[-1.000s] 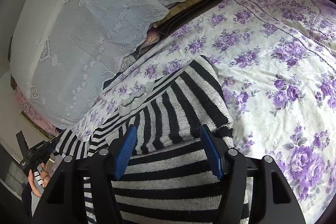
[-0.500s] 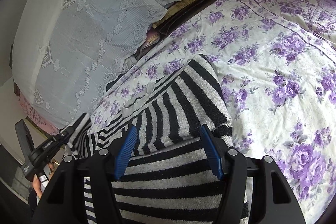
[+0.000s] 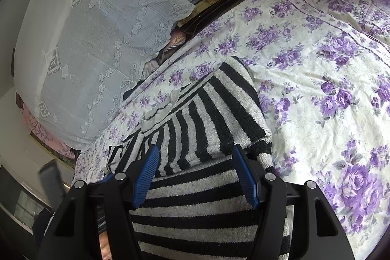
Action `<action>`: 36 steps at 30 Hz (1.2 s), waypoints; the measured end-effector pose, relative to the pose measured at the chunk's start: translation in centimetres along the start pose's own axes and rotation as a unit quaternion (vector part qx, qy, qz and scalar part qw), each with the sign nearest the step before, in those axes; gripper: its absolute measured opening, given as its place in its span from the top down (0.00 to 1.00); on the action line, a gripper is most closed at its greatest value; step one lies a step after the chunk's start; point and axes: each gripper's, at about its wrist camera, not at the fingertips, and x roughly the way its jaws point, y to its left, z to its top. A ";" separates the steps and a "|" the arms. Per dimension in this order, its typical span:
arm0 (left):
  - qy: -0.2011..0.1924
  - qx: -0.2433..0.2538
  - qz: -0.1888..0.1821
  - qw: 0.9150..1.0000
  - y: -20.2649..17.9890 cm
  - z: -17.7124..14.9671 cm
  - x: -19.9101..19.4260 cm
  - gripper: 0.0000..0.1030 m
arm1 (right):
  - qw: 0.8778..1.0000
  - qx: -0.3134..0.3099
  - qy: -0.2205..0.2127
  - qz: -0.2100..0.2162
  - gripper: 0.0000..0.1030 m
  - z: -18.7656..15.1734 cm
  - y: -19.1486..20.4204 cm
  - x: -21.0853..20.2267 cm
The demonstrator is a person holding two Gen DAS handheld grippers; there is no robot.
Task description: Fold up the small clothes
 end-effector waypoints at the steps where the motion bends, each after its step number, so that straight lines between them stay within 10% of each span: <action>1: -0.014 0.009 -0.005 1.000 0.1 -0.4 -1.3 0.14 | 1.000 -0.007 0.002 0.002 0.39 -0.1 0.3 0.0; 5: -0.049 0.016 0.014 0.999 3.1 -2.1 -5.2 0.07 | 0.998 -0.056 0.014 0.011 0.39 -0.6 2.8 0.4; 10: -0.010 -0.104 0.076 0.992 11.6 -2.5 -4.1 0.07 | 0.983 -0.176 0.042 0.026 0.39 -2.5 10.3 2.7; 18: 0.088 -0.257 0.037 0.962 18.3 -6.2 2.3 0.05 | 0.912 -0.401 0.092 0.000 0.39 -8.4 24.0 10.8; 26: 0.085 -0.264 0.037 0.960 18.4 -6.5 2.1 0.05 | 0.891 -0.428 0.127 -0.083 0.79 -9.4 25.1 17.3; 31: 0.080 -0.265 0.037 0.960 18.4 -6.6 2.0 0.04 | 0.907 -0.394 0.138 -0.052 0.70 -8.5 23.7 16.7; 36: 0.081 -0.264 0.037 0.960 18.5 -6.5 2.2 0.04 | 0.856 -0.495 0.126 -0.081 0.58 -11.5 25.2 16.4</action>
